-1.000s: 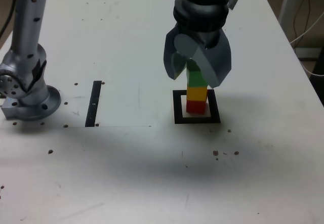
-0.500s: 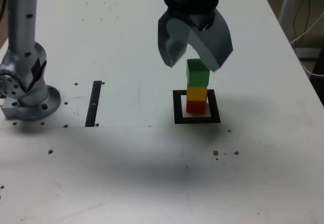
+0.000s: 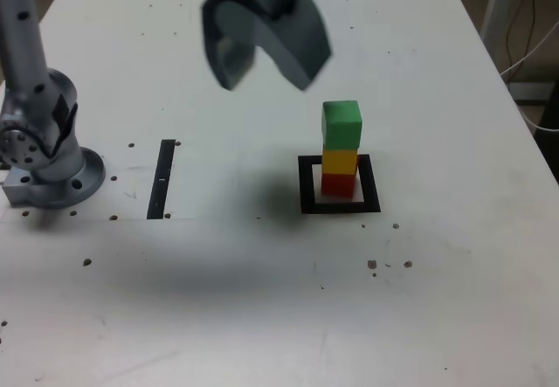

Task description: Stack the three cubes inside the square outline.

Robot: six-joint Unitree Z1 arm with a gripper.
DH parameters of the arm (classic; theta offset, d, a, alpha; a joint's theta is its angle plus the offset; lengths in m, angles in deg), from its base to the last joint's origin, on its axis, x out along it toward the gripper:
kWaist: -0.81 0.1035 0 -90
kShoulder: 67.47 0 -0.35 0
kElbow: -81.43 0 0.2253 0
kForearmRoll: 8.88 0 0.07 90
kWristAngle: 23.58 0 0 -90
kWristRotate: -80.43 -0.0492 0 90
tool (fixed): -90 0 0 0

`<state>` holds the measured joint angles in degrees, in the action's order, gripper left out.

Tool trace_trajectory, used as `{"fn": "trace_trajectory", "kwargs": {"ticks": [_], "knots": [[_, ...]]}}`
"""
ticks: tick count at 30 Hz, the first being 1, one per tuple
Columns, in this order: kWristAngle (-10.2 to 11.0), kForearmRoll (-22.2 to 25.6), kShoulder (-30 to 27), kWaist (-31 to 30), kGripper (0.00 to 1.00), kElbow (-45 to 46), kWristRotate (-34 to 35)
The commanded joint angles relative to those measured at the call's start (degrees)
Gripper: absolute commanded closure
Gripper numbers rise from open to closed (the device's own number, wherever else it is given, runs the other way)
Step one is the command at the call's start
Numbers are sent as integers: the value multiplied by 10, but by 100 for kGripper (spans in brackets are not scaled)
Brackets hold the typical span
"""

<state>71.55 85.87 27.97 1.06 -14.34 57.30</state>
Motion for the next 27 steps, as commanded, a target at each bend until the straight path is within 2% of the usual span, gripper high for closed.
{"fn": "trace_trajectory", "kwargs": {"ticks": [1,9,17,23,27], "knots": [[-6,-12,-23,26,7,40,6],[-15,-48,-61,80,7,143,35],[-5,-83,-89,122,4,232,92],[-27,-114,-78,128,1,284,119],[-34,-115,-72,125,1,296,132]]}}
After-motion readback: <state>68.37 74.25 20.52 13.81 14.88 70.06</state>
